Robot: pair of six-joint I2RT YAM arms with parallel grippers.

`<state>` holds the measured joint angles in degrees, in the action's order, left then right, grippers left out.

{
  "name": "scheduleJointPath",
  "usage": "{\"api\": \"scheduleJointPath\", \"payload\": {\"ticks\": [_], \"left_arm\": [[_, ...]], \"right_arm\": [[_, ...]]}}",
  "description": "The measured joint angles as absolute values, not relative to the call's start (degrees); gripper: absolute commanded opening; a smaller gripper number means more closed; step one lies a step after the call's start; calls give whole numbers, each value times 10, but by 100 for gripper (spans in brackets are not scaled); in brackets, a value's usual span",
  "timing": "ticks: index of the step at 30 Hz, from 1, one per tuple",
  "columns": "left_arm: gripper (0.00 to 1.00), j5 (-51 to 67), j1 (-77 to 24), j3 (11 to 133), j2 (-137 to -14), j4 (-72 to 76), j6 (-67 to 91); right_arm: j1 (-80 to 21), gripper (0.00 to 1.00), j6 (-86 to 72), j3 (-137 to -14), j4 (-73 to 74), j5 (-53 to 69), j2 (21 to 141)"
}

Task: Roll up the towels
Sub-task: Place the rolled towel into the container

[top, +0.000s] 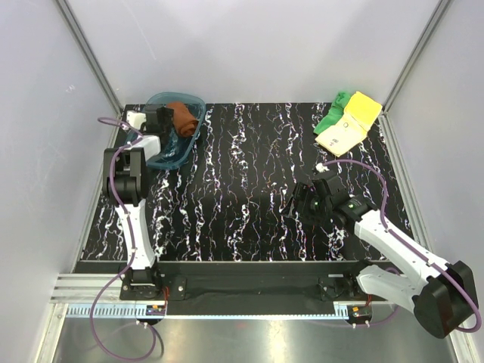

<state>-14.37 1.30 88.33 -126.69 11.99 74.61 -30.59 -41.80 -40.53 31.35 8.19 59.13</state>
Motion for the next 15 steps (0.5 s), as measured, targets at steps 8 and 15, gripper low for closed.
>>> {"api": "scheduleJointPath", "payload": {"ticks": [8,15], "left_arm": [[99,-113,22,897,-1264,55,646],[99,-31,43,1055,-1301,14,562]], "right_arm": [[-306,80,-418,-405,314,82,592],[-306,80,-418,-405,313,82,591]]}}
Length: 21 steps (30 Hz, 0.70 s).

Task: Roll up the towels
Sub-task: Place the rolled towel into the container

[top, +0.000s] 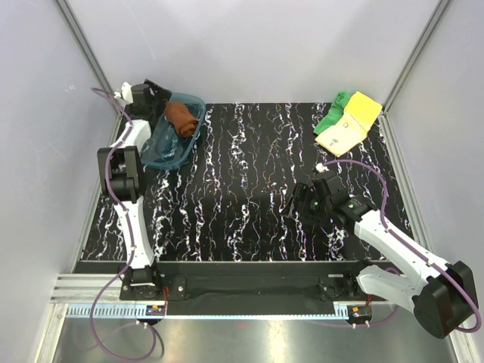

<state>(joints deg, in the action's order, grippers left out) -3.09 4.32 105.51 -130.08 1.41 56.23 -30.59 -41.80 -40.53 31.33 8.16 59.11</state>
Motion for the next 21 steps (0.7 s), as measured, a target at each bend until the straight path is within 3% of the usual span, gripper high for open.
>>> {"api": "scheduleJointPath", "payload": {"ticks": [7,17,21], "left_arm": [[98,43,51,1177,-1398,-13,519],[95,66,50,1197,-1445,-77,489],[74,56,46,1256,-1470,-118,472]], "right_arm": [[-306,80,-418,-405,314,81,591],[-306,80,-418,-400,312,81,597],[-306,81,-418,-396,311,81,602]]}}
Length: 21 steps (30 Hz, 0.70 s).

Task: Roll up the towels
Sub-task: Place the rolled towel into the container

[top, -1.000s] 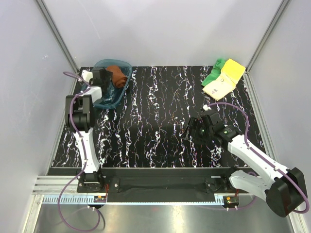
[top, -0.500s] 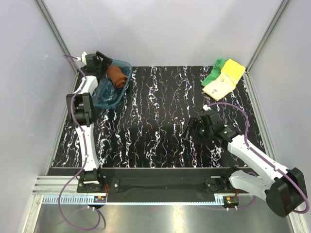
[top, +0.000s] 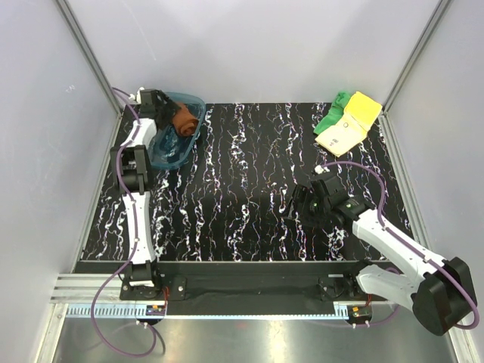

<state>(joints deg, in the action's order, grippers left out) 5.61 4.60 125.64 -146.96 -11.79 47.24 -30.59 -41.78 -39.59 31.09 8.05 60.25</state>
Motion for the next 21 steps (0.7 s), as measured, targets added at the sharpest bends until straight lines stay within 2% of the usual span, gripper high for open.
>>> {"api": "scheduleJointPath", "payload": {"ticks": [1,2,4,9,14,21], "left_arm": [[53,52,45,1266,-1474,-125,469],[43,46,44,1270,-1475,-132,469],[37,32,41,1271,-1475,-143,463],[27,-11,34,1267,-1475,-147,472],[25,-72,29,1203,-1441,-137,513],[27,-180,23,1162,-1399,-189,557]], "right_arm": [[-306,80,-418,-396,311,81,604],[-306,81,-418,-396,310,81,606],[-306,81,-417,-396,310,81,609],[-306,81,-413,-396,310,81,612],[-306,81,-410,-392,310,80,612],[-306,81,-409,-382,306,81,612]]}}
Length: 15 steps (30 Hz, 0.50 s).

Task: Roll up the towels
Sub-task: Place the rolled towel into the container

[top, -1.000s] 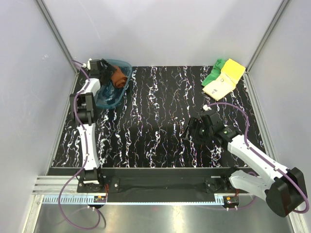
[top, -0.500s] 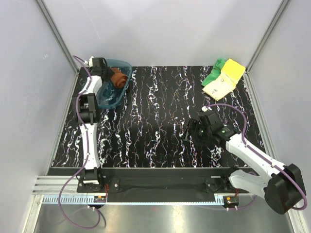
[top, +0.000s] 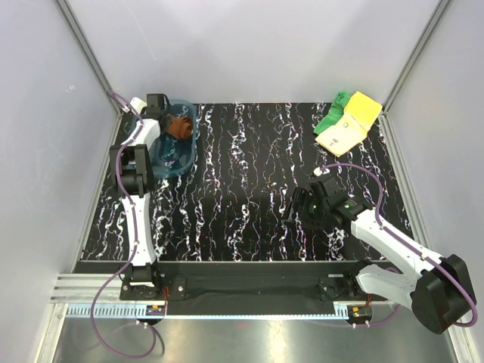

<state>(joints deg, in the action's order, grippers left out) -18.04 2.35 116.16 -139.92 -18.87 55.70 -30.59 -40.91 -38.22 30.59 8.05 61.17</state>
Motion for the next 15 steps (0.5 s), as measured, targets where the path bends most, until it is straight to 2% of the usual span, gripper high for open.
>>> {"api": "scheduleJointPath", "payload": {"ticks": [9,15], "left_arm": [[28,-265,15,1102,-1352,-218,602],[28,-321,6,1111,-1342,-251,578]], "right_arm": [[-306,81,-409,-374,296,81,613],[-306,81,-409,-369,291,81,614]]}}
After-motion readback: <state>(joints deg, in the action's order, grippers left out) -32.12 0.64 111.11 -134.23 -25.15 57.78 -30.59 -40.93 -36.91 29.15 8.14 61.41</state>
